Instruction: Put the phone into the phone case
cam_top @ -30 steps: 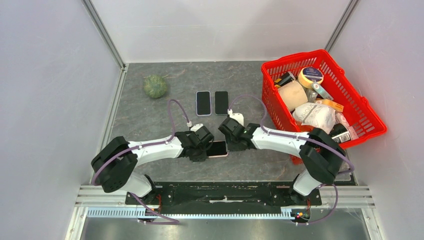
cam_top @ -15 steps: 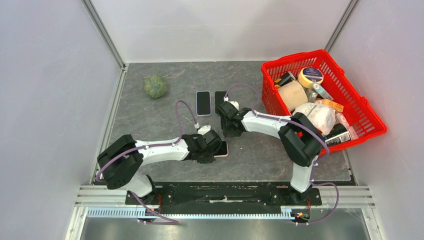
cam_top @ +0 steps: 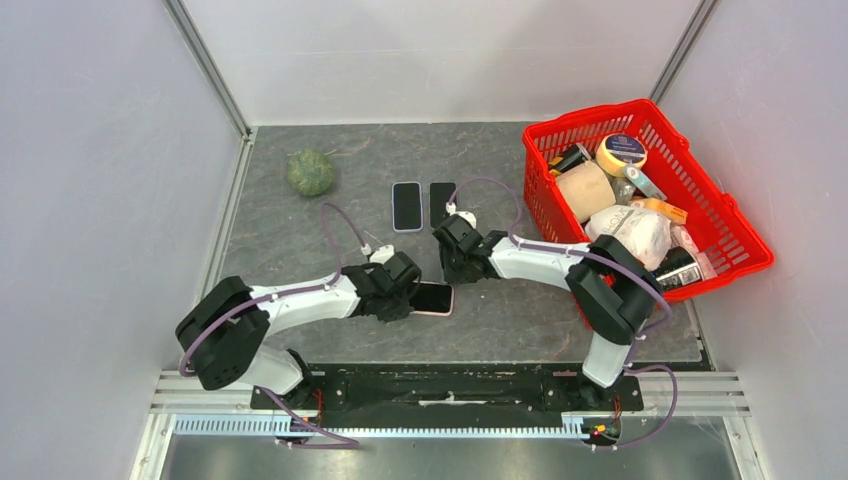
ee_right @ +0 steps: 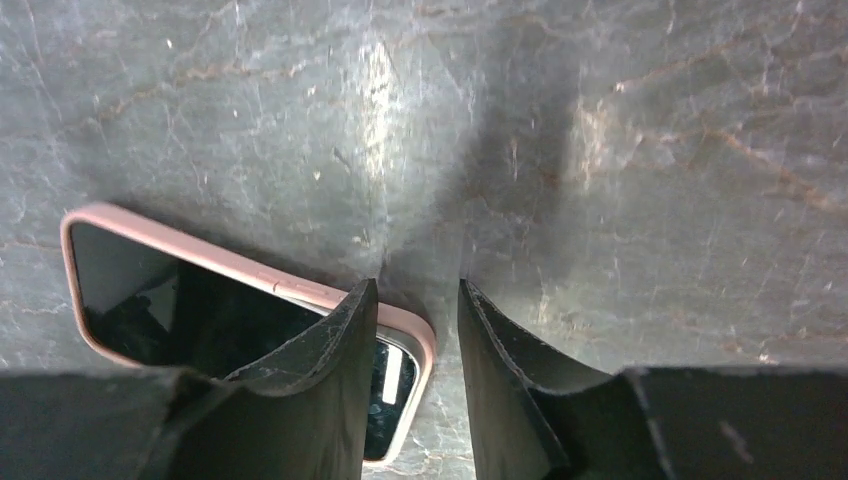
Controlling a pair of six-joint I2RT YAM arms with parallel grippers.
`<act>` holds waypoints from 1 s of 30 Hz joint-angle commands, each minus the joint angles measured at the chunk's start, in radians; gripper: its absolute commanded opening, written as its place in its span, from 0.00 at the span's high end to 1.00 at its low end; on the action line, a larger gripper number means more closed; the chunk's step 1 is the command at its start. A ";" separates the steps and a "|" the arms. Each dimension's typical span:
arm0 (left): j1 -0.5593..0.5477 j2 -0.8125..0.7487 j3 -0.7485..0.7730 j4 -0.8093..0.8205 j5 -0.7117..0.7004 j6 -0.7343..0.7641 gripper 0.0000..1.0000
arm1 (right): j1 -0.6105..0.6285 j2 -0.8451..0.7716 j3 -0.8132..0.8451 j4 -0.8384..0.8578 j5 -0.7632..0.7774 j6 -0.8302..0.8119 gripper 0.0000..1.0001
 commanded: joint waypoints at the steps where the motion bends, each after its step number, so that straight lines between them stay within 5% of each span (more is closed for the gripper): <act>1: 0.118 -0.017 -0.045 -0.045 -0.144 0.023 0.92 | 0.115 -0.084 -0.123 -0.030 -0.077 0.058 0.57; 8: 0.194 0.028 -0.002 0.000 -0.105 0.090 0.85 | 0.223 -0.157 -0.211 0.013 -0.100 0.136 0.58; 20: 0.196 0.014 -0.005 0.060 0.062 0.159 0.78 | 0.138 -0.319 -0.285 0.040 -0.154 0.115 0.55; 30: 0.181 -0.051 -0.086 0.108 0.111 0.112 0.78 | 0.138 -0.240 -0.274 0.137 -0.219 0.095 0.54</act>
